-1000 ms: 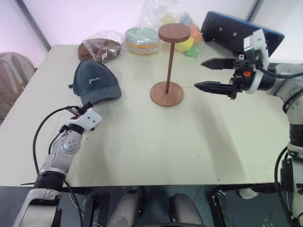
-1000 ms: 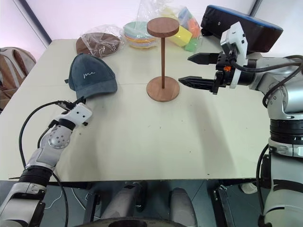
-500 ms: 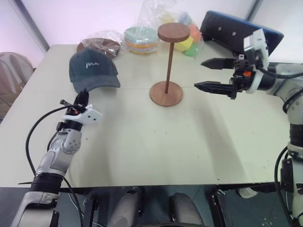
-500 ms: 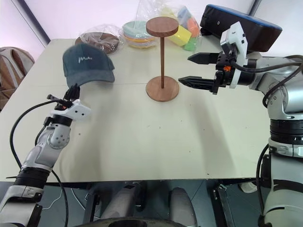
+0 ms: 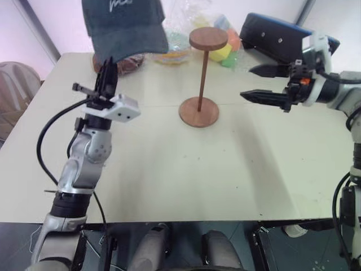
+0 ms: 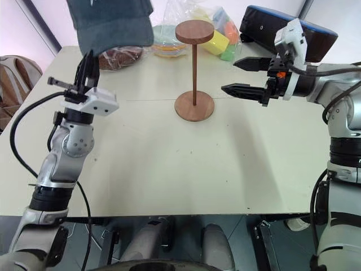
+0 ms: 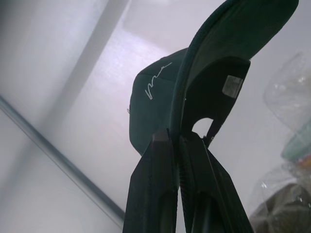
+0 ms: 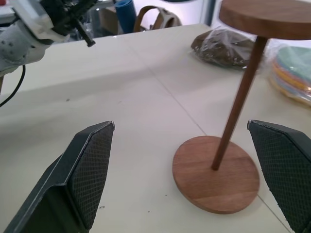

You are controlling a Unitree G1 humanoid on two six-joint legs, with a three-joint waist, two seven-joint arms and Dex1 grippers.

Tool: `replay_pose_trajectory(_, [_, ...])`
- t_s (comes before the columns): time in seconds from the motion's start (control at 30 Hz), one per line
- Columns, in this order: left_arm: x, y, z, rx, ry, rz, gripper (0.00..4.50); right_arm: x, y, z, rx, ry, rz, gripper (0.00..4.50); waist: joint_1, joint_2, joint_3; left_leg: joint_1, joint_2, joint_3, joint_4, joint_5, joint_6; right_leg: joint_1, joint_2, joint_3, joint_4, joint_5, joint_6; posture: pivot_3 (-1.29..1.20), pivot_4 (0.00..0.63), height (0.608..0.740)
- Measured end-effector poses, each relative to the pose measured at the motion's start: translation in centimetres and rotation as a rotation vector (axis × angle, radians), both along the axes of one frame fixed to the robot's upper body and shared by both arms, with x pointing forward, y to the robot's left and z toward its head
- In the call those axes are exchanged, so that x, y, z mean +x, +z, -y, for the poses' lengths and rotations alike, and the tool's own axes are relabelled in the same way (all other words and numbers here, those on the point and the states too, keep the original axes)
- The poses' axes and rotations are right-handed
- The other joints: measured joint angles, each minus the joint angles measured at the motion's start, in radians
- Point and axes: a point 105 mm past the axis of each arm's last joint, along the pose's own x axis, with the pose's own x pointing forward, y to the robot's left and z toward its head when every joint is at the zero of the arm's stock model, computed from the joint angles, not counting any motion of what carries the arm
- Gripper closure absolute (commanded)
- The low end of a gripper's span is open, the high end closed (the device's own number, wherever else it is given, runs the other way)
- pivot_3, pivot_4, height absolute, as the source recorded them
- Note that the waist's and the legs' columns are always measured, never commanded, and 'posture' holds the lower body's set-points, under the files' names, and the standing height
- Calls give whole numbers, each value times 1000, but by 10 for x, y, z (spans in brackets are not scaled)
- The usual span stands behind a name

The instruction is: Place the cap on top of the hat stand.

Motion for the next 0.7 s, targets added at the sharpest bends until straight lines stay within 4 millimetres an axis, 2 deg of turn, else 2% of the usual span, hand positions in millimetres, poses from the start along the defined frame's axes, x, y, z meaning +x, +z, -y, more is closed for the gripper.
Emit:
replay_pose_trajectory(0.3, [-3,44,26,-45,-91,113,4417,3,2,11,16,-36,-2,0,7,-1,0,0,0,0,1,0,0,1,0,0,0,0,0,0,150,740])
replay_pose_trajectory(0.53, [-3,44,62,-49,-208,110,4417,5,1,14,10,-47,6,0,8,-1,1,0,0,1,2,0,0,1,0,0,0,0,1,0,150,740])
replay_pose_trajectory(0.7, [-6,31,91,-20,-303,82,4417,5,-3,15,9,-50,-3,0,8,-1,1,0,0,1,2,0,0,1,0,0,0,0,1,0,150,740])
